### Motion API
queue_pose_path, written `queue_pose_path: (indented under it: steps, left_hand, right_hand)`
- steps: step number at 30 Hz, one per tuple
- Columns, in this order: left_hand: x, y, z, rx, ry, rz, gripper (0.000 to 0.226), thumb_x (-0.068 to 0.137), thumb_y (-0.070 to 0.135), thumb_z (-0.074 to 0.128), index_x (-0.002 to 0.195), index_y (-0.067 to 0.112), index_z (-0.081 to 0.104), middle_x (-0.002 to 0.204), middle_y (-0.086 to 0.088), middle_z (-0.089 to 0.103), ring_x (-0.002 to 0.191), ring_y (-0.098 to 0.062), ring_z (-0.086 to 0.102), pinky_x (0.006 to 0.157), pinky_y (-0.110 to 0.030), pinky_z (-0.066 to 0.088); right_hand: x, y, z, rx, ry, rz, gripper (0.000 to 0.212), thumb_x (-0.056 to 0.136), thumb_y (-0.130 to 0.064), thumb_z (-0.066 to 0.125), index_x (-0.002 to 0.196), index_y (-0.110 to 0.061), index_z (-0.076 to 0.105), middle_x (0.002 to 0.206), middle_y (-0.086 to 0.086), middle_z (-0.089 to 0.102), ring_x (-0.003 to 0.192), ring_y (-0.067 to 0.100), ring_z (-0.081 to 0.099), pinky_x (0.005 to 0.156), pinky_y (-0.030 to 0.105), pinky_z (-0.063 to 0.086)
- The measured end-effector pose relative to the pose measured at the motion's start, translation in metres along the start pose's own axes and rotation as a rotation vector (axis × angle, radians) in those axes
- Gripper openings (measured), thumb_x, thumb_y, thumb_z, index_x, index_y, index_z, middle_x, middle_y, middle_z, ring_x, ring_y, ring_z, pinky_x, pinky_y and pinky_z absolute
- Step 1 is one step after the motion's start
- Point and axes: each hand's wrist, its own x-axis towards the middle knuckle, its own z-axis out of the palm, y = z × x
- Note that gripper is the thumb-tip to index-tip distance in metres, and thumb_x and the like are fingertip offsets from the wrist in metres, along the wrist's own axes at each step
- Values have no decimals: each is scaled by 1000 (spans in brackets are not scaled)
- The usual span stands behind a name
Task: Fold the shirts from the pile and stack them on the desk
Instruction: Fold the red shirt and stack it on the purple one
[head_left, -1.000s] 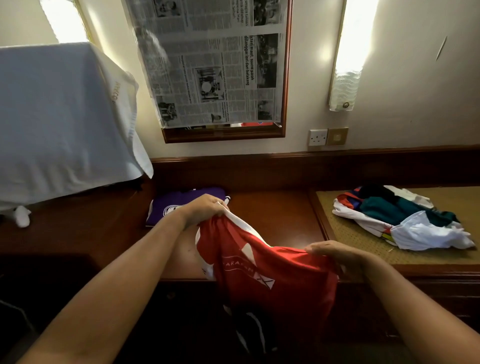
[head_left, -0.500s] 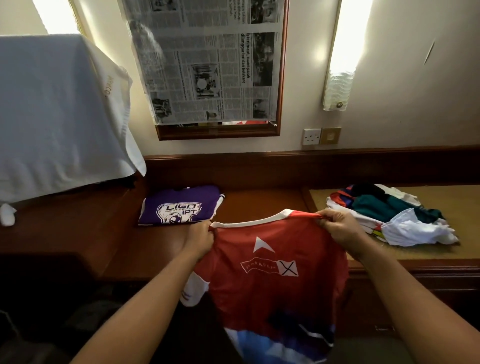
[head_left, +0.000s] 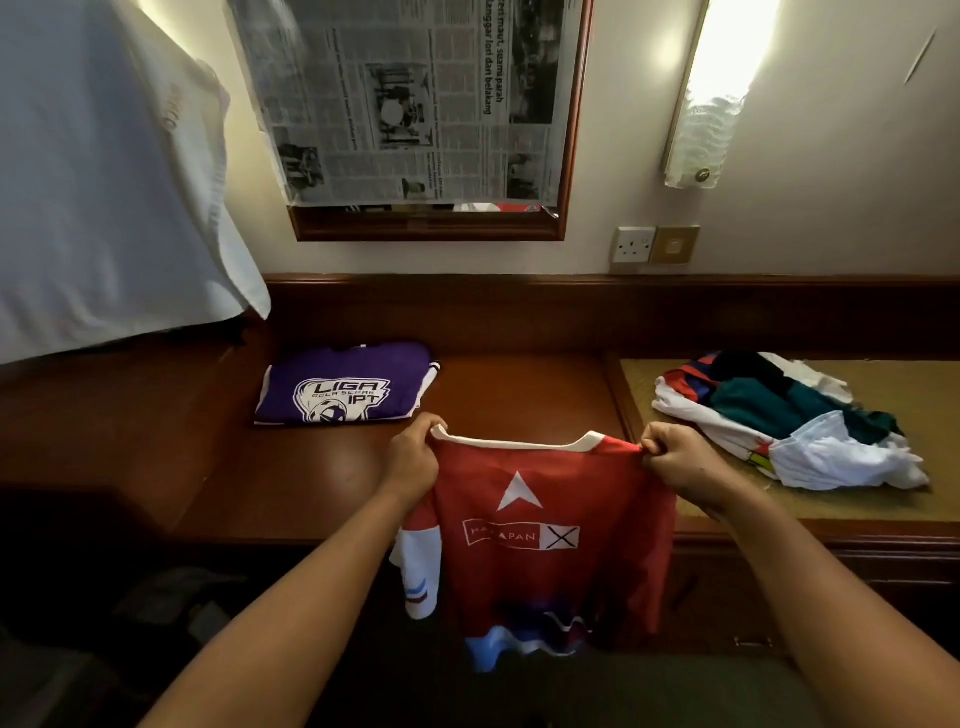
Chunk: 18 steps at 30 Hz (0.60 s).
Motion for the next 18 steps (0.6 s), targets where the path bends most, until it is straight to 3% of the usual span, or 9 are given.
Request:
queue_pose_path:
  steps: [2, 5, 7, 10, 12, 13, 15, 18]
  left_hand:
    - [12, -1, 9, 145, -1, 1, 37, 88, -8, 39, 112, 9, 60, 99, -11, 68, 90, -27, 61, 69, -23, 36]
    - [34, -5, 26, 357, 6, -56, 36, 93, 2, 38, 121, 16, 55, 105, -12, 67, 98, -34, 61, 67, -30, 38]
    - [54, -10, 40, 400, 8, -108, 31, 94, 5, 39, 118, 15, 56, 103, -13, 67, 95, -35, 62, 68, -34, 41]
    - [81, -20, 60, 424, -5, -217, 20, 97, 10, 40, 102, 8, 59, 99, -17, 67, 92, -35, 61, 66, -33, 39]
    - [95, -25, 73, 452, -26, -292, 23, 99, 16, 41, 97, 5, 61, 100, -18, 66, 93, -36, 61, 67, -32, 39]
    - [101, -28, 79, 465, -36, -324, 26, 100, 19, 41, 97, 5, 62, 100, -18, 66, 94, -36, 61, 68, -33, 40]
    - [108, -31, 91, 482, -49, -385, 30, 101, 25, 40, 99, 8, 64, 101, -16, 67, 96, -35, 62, 71, -34, 42]
    - [117, -34, 109, 357, -47, -480, 30, 102, 22, 37, 100, 6, 62, 104, -19, 66, 98, -38, 60, 75, -35, 43]
  right_hand:
    - [21, 7, -2, 21, 31, -4, 39, 83, 12, 54, 63, -16, 35, 60, 0, 35, 57, 11, 30, 48, 22, 24]
    - [53, 19, -4, 23, 55, -23, 24, 82, 11, 57, 75, -12, 54, 70, 1, 47, 65, 12, 42, 58, 24, 34]
    - [76, 29, -4, 30, 30, 2, 32, 80, 13, 58, 96, -14, 64, 82, 2, 51, 75, 13, 48, 65, 25, 40]
    - [105, 41, -2, 50, -18, 49, 53, 77, 18, 54, 115, -16, 62, 81, -1, 45, 73, 14, 47, 63, 25, 39]
    - [123, 51, 3, -28, -46, 46, 58, 77, 19, 53, 124, -14, 60, 84, -3, 54, 74, 13, 53, 62, 18, 42]
    - [134, 58, 6, -91, -55, 35, 59, 76, 19, 52, 127, -11, 59, 95, -1, 61, 84, 15, 60, 70, 16, 46]
    - [155, 73, 11, -244, -46, 50, 57, 74, 16, 50, 126, -4, 61, 119, 11, 63, 110, 26, 60, 91, 24, 47]
    - [177, 92, 19, -410, 34, 175, 28, 77, 8, 51, 95, 2, 71, 102, 23, 67, 95, 36, 61, 70, 29, 41]
